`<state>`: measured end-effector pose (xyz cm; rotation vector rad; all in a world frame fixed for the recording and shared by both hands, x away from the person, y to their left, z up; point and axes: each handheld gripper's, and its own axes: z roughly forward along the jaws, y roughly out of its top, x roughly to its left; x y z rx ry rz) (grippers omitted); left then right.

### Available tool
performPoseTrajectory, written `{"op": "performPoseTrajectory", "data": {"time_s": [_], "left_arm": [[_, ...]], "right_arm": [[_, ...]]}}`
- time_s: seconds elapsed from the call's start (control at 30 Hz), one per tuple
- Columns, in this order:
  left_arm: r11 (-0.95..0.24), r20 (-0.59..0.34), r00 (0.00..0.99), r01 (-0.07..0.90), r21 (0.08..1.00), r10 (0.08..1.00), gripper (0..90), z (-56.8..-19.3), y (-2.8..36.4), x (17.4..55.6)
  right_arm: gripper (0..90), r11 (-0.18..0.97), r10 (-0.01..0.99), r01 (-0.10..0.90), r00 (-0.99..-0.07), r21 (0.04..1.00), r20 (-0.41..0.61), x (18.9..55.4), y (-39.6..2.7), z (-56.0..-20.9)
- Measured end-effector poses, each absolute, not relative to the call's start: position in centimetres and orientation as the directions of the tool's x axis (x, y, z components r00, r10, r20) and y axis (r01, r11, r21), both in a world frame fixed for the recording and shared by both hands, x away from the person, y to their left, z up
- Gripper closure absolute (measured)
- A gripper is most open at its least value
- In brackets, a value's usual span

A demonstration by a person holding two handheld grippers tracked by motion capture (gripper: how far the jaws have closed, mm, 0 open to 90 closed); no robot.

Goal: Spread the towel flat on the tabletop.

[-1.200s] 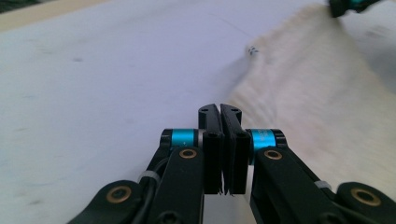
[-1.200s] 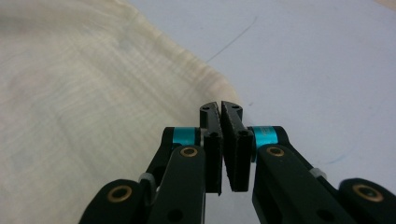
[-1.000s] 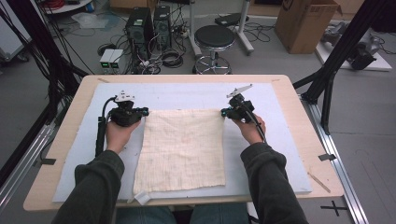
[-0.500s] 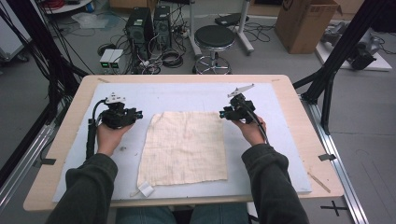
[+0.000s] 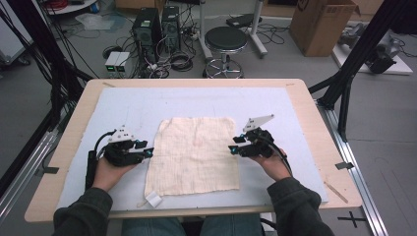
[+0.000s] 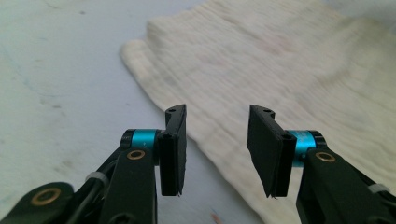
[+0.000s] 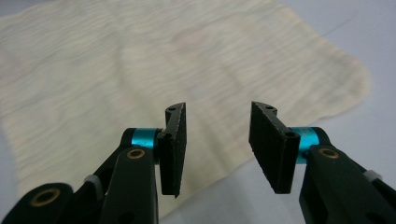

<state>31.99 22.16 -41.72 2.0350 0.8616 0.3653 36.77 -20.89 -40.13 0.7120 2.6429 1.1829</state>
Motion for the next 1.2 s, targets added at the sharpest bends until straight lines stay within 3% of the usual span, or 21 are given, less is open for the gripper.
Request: {"op": "performPoseTrajectory", "data": {"time_s": [0.27,0.43,0.53,0.67,0.8,1.2], "left_arm": [[-0.457,-0.078,0.822,0.390,0.799,0.565,52.1,-42.9,21.7,27.5],[-0.511,-0.085,0.850,0.389,0.767,0.520,53.0,-43.9,21.6,26.4],[-0.512,-0.086,0.850,0.390,0.765,0.519,57.2,-44.2,21.6,26.3],[-0.526,-0.054,0.853,0.369,0.766,0.519,71.1,-44.3,21.2,26.0],[-0.524,-0.053,0.853,0.367,0.769,0.519,84.1,-44.3,21.1,26.0],[-0.520,-0.065,0.870,0.351,0.778,0.489,88.0,-44.2,21.2,25.6]], "right_arm": [[54.0,0.665,0.313,0.278,-0.946,0.693,0.080,32.1,-20.8,-42.4],[55.8,0.714,0.262,0.231,-0.964,0.662,0.054,30.8,-20.8,-43.1],[69.3,0.733,0.265,0.207,-0.964,0.648,0.008,30.6,-20.5,-43.2],[87.0,0.733,0.248,0.213,-0.968,0.646,0.037,30.5,-20.5,-43.2],[88.6,0.727,0.244,0.218,-0.968,0.651,0.053,30.5,-20.7,-43.2],[88.5,0.704,0.236,0.247,-0.966,0.666,0.109,29.0,-22.2,-43.4]]}}
